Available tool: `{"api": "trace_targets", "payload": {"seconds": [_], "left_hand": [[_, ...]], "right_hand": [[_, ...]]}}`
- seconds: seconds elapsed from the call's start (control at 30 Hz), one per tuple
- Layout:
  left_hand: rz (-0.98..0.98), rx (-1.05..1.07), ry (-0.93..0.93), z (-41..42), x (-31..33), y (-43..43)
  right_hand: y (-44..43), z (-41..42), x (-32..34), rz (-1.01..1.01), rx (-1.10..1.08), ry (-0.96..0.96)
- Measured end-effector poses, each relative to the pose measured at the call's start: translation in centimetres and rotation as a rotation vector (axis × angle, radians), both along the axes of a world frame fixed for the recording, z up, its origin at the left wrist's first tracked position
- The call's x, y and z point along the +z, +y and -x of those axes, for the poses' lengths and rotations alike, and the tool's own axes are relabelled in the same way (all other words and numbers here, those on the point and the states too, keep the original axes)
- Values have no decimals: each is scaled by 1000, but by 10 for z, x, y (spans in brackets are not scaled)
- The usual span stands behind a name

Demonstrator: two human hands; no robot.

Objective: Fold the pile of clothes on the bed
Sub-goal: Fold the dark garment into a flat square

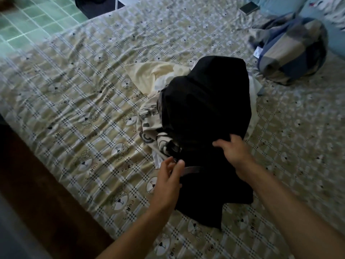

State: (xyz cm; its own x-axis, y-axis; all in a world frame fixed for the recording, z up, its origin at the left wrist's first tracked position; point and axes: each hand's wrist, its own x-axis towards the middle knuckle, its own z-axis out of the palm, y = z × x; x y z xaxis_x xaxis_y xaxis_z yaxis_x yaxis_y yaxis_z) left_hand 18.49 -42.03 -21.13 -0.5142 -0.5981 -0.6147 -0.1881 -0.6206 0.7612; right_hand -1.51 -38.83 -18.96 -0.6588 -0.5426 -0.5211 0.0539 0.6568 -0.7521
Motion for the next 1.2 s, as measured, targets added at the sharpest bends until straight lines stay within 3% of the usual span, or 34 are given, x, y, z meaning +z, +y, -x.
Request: {"api": "trace_targets", "payload": {"seconds": [0.07, 0.2, 0.3, 0.4, 0.5, 0.57, 0.7, 0.77, 0.8, 0.87, 0.97, 1.03, 1.1, 1.2], "left_hand": [[-207, 74, 120, 10, 2, -11], [-403, 115, 220, 30, 4, -24], [-200, 92, 107, 43, 24, -15], [-49, -73, 133, 44, 67, -4], [205, -324, 246, 34, 130, 4], [480, -547, 331, 25, 169, 14], [855, -986, 340, 13, 213, 46], [770, -1069, 328, 7, 228, 64], [637, -1057, 347, 4, 240, 72], [211, -922, 376, -11, 264, 84], [-458, -514, 355, -27, 285, 96], [-508, -343, 286, -30, 292, 100], [-417, -277, 295, -25, 305, 105], [-325, -175, 276, -7, 331, 111]], "right_hand": [[29, -26, 13, -3, 39, -147], [87, -68, 14, -140, 135, -419], [110, -80, 28, -174, 242, -448], [127, -71, 71, -94, 276, -457], [152, -45, 114, 112, -53, -426], [169, -27, 145, 309, -293, -563], [178, -27, 198, 473, -303, -682], [177, -38, 209, 456, -336, -681], [177, -43, 217, 439, -369, -653], [181, -53, 233, 413, -430, -583], [196, -66, 264, 527, -427, -528], [205, -79, 290, 601, -351, -494], [213, -93, 313, 608, -254, -419], [226, -104, 338, 503, -137, -236]]}}
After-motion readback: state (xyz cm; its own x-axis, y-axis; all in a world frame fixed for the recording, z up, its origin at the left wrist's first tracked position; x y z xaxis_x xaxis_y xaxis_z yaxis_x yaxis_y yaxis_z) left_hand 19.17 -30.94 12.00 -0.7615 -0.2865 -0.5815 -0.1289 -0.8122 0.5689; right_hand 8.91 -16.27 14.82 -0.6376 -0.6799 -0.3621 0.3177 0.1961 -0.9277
